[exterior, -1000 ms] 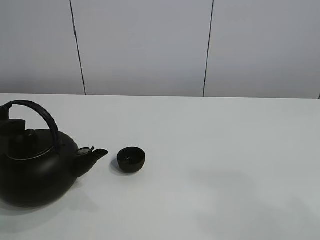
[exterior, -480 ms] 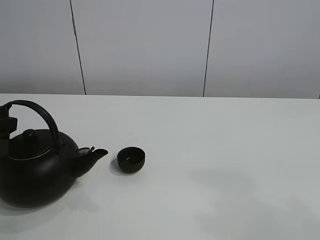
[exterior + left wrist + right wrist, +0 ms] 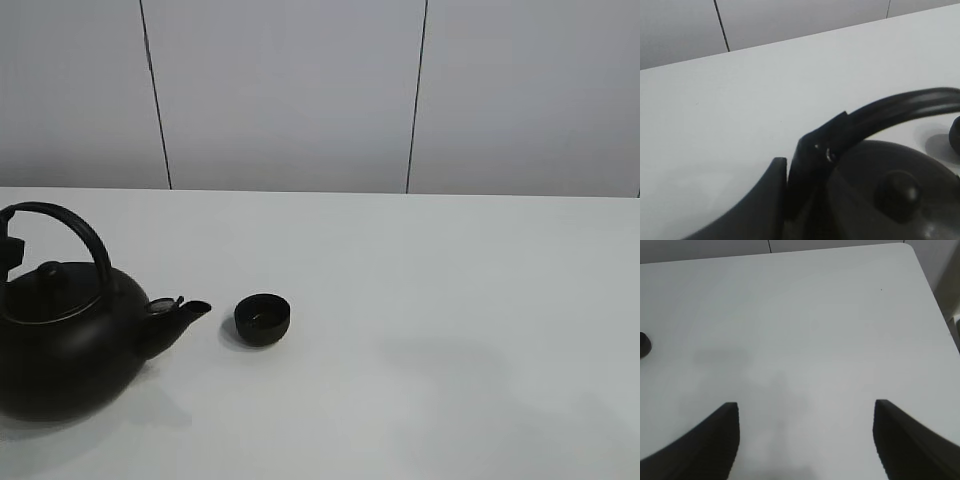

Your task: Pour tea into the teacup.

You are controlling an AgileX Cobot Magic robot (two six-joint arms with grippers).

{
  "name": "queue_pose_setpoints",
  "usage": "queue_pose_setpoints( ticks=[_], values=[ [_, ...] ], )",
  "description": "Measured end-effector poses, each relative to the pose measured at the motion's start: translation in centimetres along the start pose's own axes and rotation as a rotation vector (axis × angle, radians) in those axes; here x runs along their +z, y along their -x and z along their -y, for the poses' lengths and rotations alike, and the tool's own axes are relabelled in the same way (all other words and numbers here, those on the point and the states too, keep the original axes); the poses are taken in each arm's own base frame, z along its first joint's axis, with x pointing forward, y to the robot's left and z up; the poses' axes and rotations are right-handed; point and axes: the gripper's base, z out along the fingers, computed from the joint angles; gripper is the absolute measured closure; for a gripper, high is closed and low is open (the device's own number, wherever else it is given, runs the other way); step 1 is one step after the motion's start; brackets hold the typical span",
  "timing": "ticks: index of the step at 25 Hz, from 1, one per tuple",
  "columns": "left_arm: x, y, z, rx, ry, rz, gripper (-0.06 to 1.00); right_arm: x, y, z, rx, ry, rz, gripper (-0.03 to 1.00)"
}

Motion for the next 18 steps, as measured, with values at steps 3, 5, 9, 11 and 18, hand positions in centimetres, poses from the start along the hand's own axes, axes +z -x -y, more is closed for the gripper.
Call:
queue_pose_setpoints(
  ticks=[3, 5, 9, 11, 18],
  values=[
    [-0.6, 0.9, 0.0, 0.001, 0.005, 0.016, 0.82, 0.0, 0.0, 0.0, 0.0, 0.0, 0.0, 0.45],
    [-1.0, 1.8, 0.0, -0.004, 0.006, 0.056, 0.82, 0.0, 0.0, 0.0, 0.0, 0.0, 0.001, 0.45],
    [-1.8, 3.2, 0.0, -0.023, 0.012, 0.122, 0.82, 0.0, 0.0, 0.0, 0.0, 0.0, 0.001, 0.45],
    [-1.9, 3.7, 0.0, -0.026, 0.014, 0.132, 0.82, 0.0, 0.0, 0.0, 0.0, 0.0, 0.001, 0.45],
    [-2.3, 4.3, 0.1, -0.037, 0.003, 0.144, 0.82, 0.0, 0.0, 0.0, 0.0, 0.0, 0.001, 0.45]
  ],
)
